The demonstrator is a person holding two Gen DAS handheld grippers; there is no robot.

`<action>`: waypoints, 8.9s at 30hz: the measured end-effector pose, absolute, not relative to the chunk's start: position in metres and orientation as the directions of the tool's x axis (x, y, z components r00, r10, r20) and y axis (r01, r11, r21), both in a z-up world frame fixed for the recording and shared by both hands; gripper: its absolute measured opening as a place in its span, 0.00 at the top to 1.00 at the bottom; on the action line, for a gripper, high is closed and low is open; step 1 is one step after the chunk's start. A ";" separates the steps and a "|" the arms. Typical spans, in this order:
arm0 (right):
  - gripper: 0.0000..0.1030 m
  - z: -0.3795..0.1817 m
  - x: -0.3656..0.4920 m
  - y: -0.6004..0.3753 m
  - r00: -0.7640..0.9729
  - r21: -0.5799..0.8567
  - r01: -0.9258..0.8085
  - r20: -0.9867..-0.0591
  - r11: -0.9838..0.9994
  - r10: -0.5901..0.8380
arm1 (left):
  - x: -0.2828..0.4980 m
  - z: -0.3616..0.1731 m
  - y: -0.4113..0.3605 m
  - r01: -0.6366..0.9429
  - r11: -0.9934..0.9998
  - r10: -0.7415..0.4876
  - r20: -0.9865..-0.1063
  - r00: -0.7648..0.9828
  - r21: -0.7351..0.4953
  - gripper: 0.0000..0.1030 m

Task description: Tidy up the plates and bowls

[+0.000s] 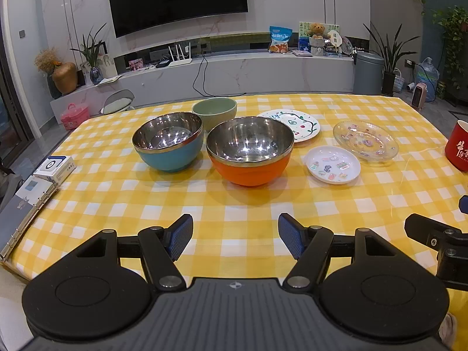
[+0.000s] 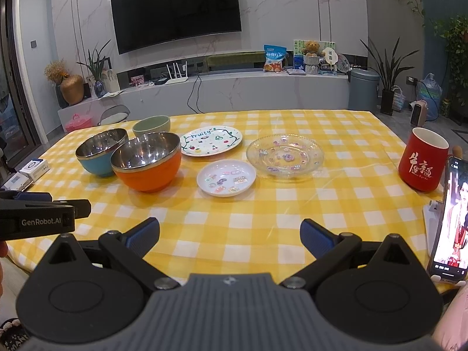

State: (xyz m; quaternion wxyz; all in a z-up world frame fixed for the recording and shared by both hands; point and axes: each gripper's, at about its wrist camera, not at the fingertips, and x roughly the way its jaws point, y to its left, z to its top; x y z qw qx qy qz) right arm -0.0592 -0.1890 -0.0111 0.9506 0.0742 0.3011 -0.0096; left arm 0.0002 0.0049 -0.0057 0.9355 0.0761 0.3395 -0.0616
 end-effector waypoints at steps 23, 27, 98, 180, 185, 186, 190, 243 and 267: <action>0.03 -0.012 -0.060 -0.187 0.810 0.117 0.066 -0.586 0.991 0.015 | 0.000 -0.006 0.005 0.166 0.981 -0.062 -0.646 0.761 0.101 0.23; 0.03 -0.012 -0.059 -0.187 0.811 0.116 0.068 -0.585 0.991 0.012 | 0.000 -0.005 0.005 0.166 0.981 -0.063 -0.646 0.761 0.101 0.23; 0.87 -0.038 0.167 -0.125 0.633 0.305 0.186 -0.764 0.934 0.123 | 0.177 -0.028 0.039 0.019 0.990 -0.125 -0.788 0.603 -0.142 0.84; 0.85 0.002 0.030 -0.099 0.601 0.390 0.102 -0.757 0.915 0.256 | 0.045 0.022 0.107 0.027 0.991 -0.117 -0.739 0.663 -0.132 0.57; 0.67 0.017 0.030 -0.103 0.660 0.389 0.070 -0.709 0.919 0.249 | 0.049 0.032 0.108 0.021 0.989 -0.121 -0.719 0.684 -0.146 0.55; 0.67 0.018 0.030 -0.104 0.667 0.391 0.067 -0.702 0.918 0.250 | 0.050 0.034 0.109 0.021 0.989 -0.120 -0.716 0.688 -0.146 0.55; 0.67 0.019 0.035 -0.104 0.680 0.401 0.055 -0.685 0.914 0.260 | 0.058 0.039 0.111 0.023 0.990 -0.114 -0.707 0.698 -0.137 0.55; 0.58 -0.020 0.241 -0.026 0.545 0.336 0.079 -0.803 0.938 0.242 | 0.240 -0.030 0.158 -0.120 0.972 -0.090 -0.795 0.600 -0.200 0.39; 0.91 -0.008 0.228 -0.031 0.529 0.371 0.093 -0.804 0.924 0.270 | 0.226 -0.010 0.147 -0.108 0.984 -0.054 -0.809 0.585 -0.143 0.93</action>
